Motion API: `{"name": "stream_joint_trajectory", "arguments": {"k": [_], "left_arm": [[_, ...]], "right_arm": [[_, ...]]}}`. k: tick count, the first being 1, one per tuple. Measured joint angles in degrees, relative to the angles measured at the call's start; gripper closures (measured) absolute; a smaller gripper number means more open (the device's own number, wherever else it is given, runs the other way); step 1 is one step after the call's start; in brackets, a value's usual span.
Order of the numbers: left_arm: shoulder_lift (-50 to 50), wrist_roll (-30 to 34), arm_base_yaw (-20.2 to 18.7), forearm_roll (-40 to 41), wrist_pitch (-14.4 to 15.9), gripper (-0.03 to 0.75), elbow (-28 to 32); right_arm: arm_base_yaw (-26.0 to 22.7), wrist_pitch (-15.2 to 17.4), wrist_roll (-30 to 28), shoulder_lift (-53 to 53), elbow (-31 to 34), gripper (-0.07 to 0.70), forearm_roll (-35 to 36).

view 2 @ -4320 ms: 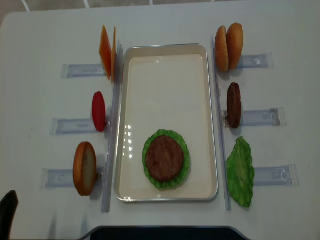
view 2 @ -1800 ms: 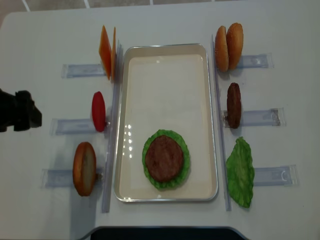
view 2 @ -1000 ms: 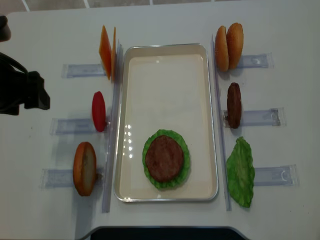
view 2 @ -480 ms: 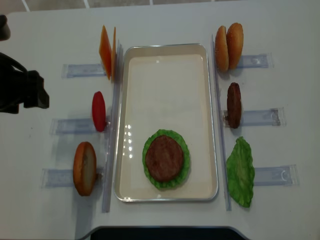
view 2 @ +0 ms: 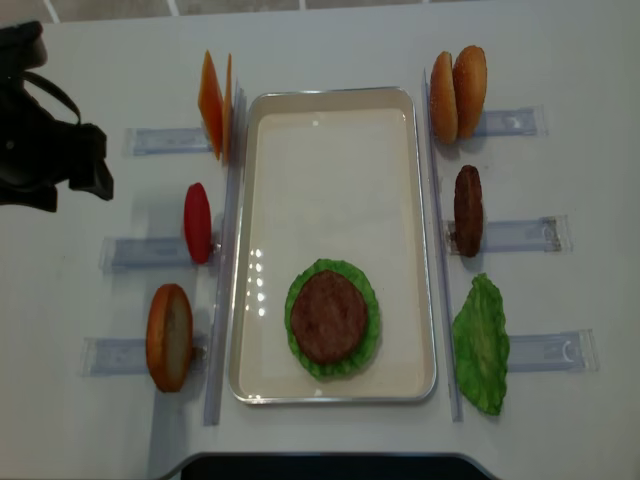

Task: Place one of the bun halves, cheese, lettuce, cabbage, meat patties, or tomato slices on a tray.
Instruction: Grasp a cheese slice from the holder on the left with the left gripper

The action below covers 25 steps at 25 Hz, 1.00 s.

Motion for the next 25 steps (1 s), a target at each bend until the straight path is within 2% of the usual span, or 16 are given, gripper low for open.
{"name": "stream_joint_trajectory", "arguments": {"k": [5,14,19,25], "left_arm": [[5.38,-0.06,0.00,-0.58,0.59,0.125,-6.52],[13.68,-0.24,0.00,-2.59,4.14,0.125,-20.57],[18.01,-0.24,-0.40,-4.68,4.56,0.125,-25.16],[21.93,-0.41,-2.83,-4.49,4.56,0.125,-29.00]], "right_arm": [[0.00,0.00,0.00,0.00,0.00,0.171,0.00],[0.00,0.00,0.00,0.00,0.00,0.171,0.00],[0.00,0.00,0.00,0.00,0.00,0.171,0.00],[0.00,0.00,0.00,0.00,0.00,0.171,0.00]]}}
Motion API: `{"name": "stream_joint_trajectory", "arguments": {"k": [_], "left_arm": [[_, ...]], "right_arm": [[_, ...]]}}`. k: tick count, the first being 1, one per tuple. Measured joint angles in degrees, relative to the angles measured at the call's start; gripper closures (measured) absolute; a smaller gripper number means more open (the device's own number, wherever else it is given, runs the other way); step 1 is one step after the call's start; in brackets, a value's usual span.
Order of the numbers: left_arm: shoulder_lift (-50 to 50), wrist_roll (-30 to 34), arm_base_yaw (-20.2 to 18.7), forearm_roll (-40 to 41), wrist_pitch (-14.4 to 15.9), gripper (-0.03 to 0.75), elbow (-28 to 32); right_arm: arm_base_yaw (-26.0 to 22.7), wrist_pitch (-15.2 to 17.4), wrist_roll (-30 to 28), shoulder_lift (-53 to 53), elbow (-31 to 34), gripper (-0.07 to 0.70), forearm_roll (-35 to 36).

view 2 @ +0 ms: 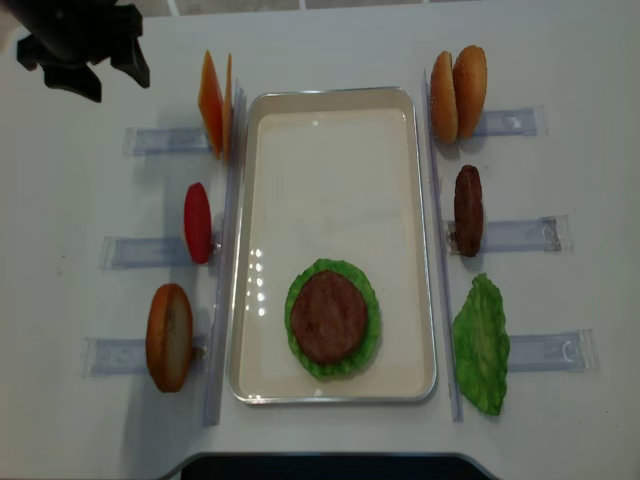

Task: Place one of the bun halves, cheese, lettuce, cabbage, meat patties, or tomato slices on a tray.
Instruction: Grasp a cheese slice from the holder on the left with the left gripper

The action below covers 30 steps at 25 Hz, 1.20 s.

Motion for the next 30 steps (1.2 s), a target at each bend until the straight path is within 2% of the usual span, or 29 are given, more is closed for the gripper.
{"name": "stream_joint_trajectory", "arguments": {"k": [20,30], "left_arm": [[0.72,-9.65,-9.14,5.75,-2.36,0.125,-1.11],[0.72,-13.21,-13.77,5.75,-3.00,0.125,-1.11]], "right_arm": [[0.00,0.00,0.00,0.00,0.00,0.171,0.00],[0.00,0.00,0.00,0.00,0.00,0.171,0.00]]}}
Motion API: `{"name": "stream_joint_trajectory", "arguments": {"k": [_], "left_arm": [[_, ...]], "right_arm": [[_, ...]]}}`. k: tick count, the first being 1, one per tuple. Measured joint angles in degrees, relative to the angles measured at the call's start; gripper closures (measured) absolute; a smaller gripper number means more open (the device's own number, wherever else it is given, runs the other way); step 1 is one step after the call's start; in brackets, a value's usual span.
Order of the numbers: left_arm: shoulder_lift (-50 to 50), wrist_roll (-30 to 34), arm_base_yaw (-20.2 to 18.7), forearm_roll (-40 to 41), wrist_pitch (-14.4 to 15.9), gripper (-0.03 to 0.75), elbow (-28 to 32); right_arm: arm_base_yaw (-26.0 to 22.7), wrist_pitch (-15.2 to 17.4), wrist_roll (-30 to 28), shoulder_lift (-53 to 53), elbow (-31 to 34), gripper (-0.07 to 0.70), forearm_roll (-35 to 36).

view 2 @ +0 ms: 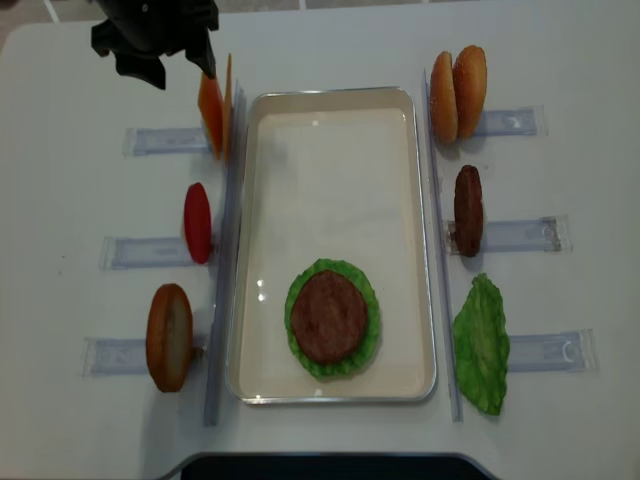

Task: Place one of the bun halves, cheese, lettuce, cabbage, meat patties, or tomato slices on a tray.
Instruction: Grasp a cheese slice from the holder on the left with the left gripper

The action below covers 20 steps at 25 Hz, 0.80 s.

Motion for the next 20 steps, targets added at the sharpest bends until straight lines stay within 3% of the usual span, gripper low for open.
{"name": "stream_joint_trajectory", "arguments": {"k": [13,20], "left_arm": [[0.04,-4.58,-5.40,2.90,-1.21,0.125,0.00],[0.79,-6.03,-6.17,2.90,-2.22,0.125,0.00]], "right_arm": [[0.00,0.00,0.00,0.00,0.00,0.171,0.00],[0.00,0.00,0.00,0.00,0.00,0.171,0.00]]}}
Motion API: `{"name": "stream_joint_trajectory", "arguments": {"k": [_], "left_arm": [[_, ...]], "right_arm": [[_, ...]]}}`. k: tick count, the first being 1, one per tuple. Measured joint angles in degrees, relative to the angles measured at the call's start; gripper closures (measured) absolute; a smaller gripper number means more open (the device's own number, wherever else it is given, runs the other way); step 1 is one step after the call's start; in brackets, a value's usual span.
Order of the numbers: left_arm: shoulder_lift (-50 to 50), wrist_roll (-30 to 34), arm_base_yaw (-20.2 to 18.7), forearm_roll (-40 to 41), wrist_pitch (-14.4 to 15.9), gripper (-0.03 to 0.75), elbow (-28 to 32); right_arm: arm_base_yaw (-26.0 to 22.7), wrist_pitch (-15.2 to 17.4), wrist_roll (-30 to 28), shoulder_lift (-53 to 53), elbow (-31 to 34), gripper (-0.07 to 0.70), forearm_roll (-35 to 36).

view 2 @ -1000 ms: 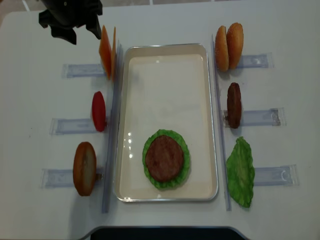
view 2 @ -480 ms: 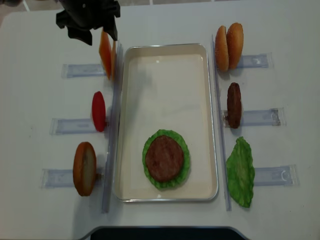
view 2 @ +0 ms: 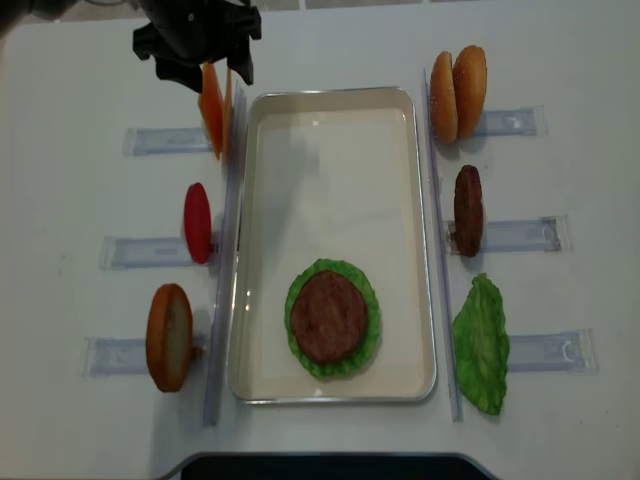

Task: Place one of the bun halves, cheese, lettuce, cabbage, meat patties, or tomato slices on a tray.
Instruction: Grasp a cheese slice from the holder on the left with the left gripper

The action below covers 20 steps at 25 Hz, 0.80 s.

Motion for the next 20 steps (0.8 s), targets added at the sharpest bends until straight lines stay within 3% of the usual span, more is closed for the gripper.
{"name": "stream_joint_trajectory", "arguments": {"k": [20], "left_arm": [[4.83,-0.50,0.00,0.36,-3.10,0.126,-1.69]], "right_arm": [[0.00,0.00,0.00,0.00,0.00,0.171,0.00]]}}
